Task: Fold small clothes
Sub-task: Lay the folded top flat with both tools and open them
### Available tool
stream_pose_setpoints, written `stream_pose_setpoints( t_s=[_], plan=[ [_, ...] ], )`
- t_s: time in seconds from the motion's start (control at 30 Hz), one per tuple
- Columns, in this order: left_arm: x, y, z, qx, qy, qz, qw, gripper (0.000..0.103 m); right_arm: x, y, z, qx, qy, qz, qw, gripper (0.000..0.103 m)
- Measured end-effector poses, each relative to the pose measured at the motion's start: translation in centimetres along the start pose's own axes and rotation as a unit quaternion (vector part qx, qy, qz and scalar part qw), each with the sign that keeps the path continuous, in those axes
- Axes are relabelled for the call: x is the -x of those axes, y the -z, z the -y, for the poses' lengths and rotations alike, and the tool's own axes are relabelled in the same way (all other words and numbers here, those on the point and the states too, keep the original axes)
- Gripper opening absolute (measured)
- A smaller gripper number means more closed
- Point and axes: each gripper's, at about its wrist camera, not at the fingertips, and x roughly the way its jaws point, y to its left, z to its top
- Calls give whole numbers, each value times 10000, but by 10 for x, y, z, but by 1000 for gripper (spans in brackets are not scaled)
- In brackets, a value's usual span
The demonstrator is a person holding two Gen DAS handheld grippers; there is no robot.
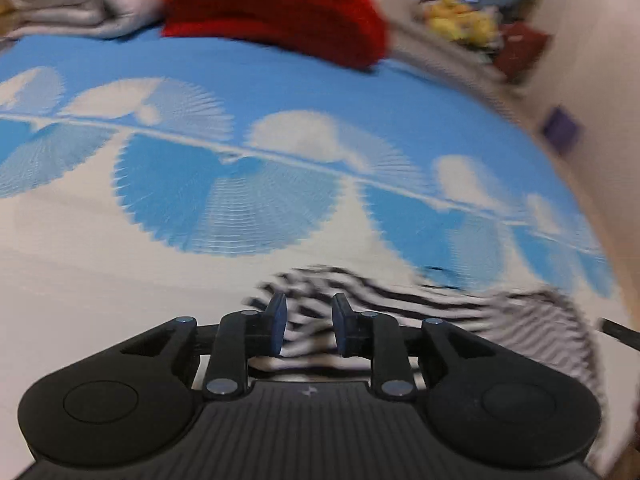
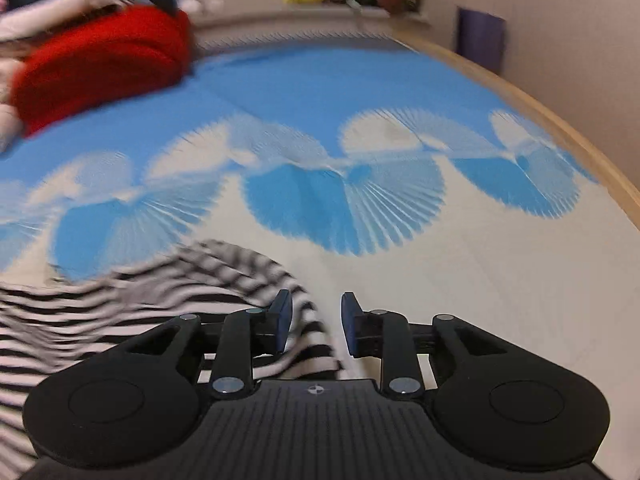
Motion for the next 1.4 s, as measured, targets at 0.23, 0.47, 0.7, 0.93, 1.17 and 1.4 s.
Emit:
stream_pose_setpoints(
  t_s=[0.23,0.47,0.7,0.93,1.17,1.4],
  plan=[
    [-25,63,53,-2116,398,-1459,9656,29,15,38,-21,1236,-1626,-989,9739,35],
    [11,73,94,-2719,519,-1095,9547,28,24,50,-9,1320,-1173,-1290,9758,39],
    [-3,114,106,-3577,635,-2008,9098,33,17,83,1,1952,-858,-2127,9536,39],
    [1,109,55,-3012,-146,-2645,9160,29,24,85,11,1844,-634,-2277,9540,37],
    [18,124,16,-2842,-842,-2902,9099,27,33,89,7,1956,-238,-2347,9519,46],
    [80,92,-21,-1297,-1121,-1830,9680,31,61,84,15,1896,521,-1971,9605,50]
  ],
)
